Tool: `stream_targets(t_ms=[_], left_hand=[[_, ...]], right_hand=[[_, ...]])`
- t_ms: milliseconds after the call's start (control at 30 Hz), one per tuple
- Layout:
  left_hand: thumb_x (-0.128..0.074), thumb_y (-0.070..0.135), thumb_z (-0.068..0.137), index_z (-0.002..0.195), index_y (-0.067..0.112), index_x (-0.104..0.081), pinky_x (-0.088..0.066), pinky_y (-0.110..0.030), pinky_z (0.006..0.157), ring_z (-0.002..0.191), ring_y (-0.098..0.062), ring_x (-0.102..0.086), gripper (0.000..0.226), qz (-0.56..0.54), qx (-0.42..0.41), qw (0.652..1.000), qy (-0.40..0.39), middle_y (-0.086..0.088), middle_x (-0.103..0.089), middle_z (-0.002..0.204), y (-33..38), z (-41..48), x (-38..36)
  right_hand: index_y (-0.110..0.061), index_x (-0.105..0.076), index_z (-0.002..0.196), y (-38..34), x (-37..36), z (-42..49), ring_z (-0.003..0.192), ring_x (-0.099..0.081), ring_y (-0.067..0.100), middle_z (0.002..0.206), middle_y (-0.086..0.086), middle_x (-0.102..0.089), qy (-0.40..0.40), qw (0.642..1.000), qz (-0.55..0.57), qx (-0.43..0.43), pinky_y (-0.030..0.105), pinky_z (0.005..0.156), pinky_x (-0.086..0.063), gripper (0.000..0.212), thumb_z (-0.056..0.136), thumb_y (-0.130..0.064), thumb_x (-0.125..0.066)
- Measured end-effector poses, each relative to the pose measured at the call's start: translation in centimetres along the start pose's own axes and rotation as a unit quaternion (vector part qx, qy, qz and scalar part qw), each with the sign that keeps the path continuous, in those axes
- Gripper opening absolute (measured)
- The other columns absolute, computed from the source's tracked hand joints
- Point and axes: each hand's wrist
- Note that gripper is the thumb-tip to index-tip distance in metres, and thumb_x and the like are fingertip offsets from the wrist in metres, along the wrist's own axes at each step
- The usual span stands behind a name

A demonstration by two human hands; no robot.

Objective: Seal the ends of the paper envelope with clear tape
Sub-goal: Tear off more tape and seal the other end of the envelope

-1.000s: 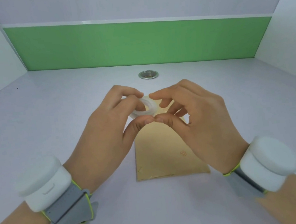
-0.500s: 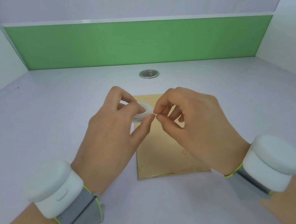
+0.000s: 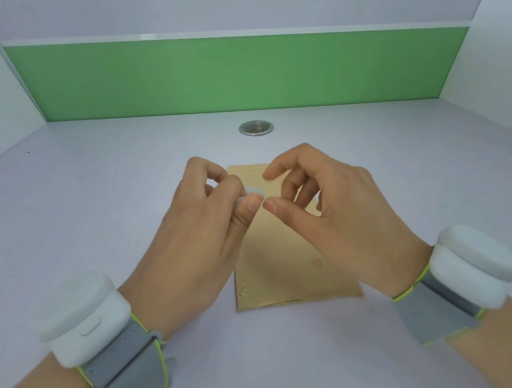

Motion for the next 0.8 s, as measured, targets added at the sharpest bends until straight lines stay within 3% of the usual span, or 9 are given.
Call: stream_targets(t_ms=[133,267,433,633,800], left_hand=[[-0.018,0.056,0.087,0.077,0.030,-0.037,-0.035,-0.012,0.065,0.085,-0.010,-0.045,0.033,0.012,0.016,1.000,-0.009,0.007,-0.030,0.103,-0.01,-0.14,-0.29],[-0.021,0.057,0.084,0.074,0.029,-0.039,-0.037,-0.014,0.060,0.081,-0.004,-0.046,0.035,-0.003,0.031,1.000,0.001,0.007,-0.031,0.099,0.15,-0.13,-0.48],[-0.023,0.059,0.078,0.073,0.028,-0.046,-0.037,-0.008,0.068,0.088,0.002,-0.044,0.038,-0.032,0.058,0.998,0.012,0.008,-0.034,0.095,0.40,-0.17,-0.68],[-0.026,0.056,0.076,0.070,0.026,-0.048,-0.034,-0.004,0.069,0.087,-0.005,-0.045,0.037,-0.076,0.080,0.994,0.013,0.011,-0.040,0.093,0.60,-0.24,-0.80],[-0.029,0.055,0.073,0.073,0.029,-0.053,-0.034,-0.003,0.066,0.087,0.006,-0.047,0.035,-0.118,0.078,0.990,-0.006,0.014,-0.043,0.097,0.78,-0.16,-0.95]], right_hand=[[-0.027,-0.062,0.092,0.02,-0.06,-0.03,0.075,-0.057,0.003,0.070,-0.012,-0.058,0.000,1.000,-0.021,0.006,0.006,0.068,-0.038,0.012,0.081,-0.024,-0.067],[-0.026,-0.064,0.082,-0.02,-0.51,-0.16,0.075,-0.056,0.009,0.067,-0.011,-0.057,0.026,0.999,-0.027,0.021,0.006,0.066,-0.037,0.007,0.077,-0.024,-0.067],[-0.023,-0.064,0.075,-0.09,-0.59,-0.19,0.071,-0.055,0.011,0.066,-0.011,-0.056,0.049,0.998,-0.020,0.036,0.006,0.063,-0.035,0.003,0.075,-0.025,-0.063],[-0.022,-0.062,0.077,0.13,-0.50,-0.07,0.070,-0.053,0.012,0.067,-0.010,-0.054,0.024,0.998,-0.024,0.048,0.011,0.063,-0.037,0.003,0.075,-0.025,-0.063],[-0.023,-0.056,0.076,0.45,-0.67,-0.11,0.067,-0.049,0.012,0.068,-0.009,-0.050,0.012,0.996,-0.051,0.069,0.020,0.061,-0.041,0.005,0.075,-0.025,-0.060]])
Point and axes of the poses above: each hand's wrist, its own z-axis towards the middle knuckle, its own x-axis out of the back of the hand, y = z × x
